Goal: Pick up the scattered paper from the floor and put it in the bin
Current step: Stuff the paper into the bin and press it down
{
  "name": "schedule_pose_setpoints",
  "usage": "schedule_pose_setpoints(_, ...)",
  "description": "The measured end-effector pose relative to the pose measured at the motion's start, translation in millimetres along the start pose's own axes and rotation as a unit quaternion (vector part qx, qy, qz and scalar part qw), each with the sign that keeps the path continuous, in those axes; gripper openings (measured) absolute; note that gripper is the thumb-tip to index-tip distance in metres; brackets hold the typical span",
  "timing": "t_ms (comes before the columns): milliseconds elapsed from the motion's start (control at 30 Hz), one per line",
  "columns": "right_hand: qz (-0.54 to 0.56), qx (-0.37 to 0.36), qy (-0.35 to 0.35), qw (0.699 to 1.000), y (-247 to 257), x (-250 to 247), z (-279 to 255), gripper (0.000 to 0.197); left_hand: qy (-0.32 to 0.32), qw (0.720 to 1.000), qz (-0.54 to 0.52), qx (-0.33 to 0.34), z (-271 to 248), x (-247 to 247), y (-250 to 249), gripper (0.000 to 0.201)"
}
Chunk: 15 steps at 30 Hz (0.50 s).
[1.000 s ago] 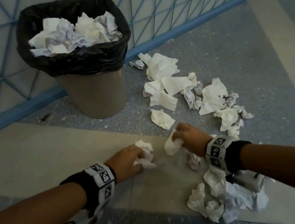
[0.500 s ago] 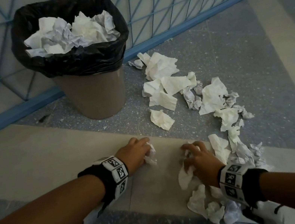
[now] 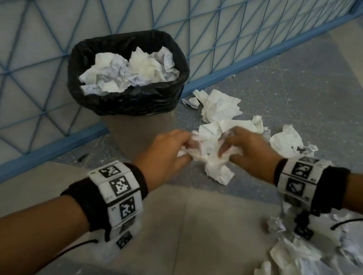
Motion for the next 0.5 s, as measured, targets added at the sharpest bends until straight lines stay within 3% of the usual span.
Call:
schedule_pose_setpoints(67, 0.016, -0.043, -0.077, 0.996, 30, -34, 31, 0.018, -0.102, 0.995, 0.002, 0.017, 5, -51, -13, 0.019)
schedule_pose_setpoints(167, 0.019, -0.101, -0.176, 0.979, 77, -72, 74, 0.021, -0.225, 0.974, 0.030, -0.013, 18, -114, -14, 0.023)
schedule_pose_setpoints(233, 0.014, -0.127, -0.186, 0.974, 105, -81, 102, 0.030, -0.268, 0.960, 0.069, -0.045, 32, -140, -5, 0.028)
schedule_pose_setpoints(300, -0.027, -0.117, -0.124, 0.985, 126, -74, 131, 0.047, -0.245, 0.960, 0.102, -0.089, 47, -148, 9, 0.033)
schedule_pose_setpoints(400, -0.128, -0.050, 0.022, 0.990, 143, -54, 156, 0.062, -0.084, 0.971, 0.166, -0.149, 61, -138, 28, 0.034)
schedule_pose_setpoints(433, -0.115, -0.031, 0.050, 0.992, 144, -50, 160, 0.062, -0.038, 0.969, 0.179, -0.164, 62, -133, 32, 0.034)
schedule_pose_setpoints(500, -0.043, -0.021, 0.057, 0.997, 144, -54, 161, 0.058, -0.014, 0.966, 0.182, -0.184, 61, -129, 39, 0.036)
Point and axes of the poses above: each hand's wrist, its own z-axis towards the middle knuckle, its own x-axis out of the palm, y = z × x, the point moved 1 cm from there along z, towards the middle knuckle, and after that the axes turned 1 degree about z, right-handed, at the moved point
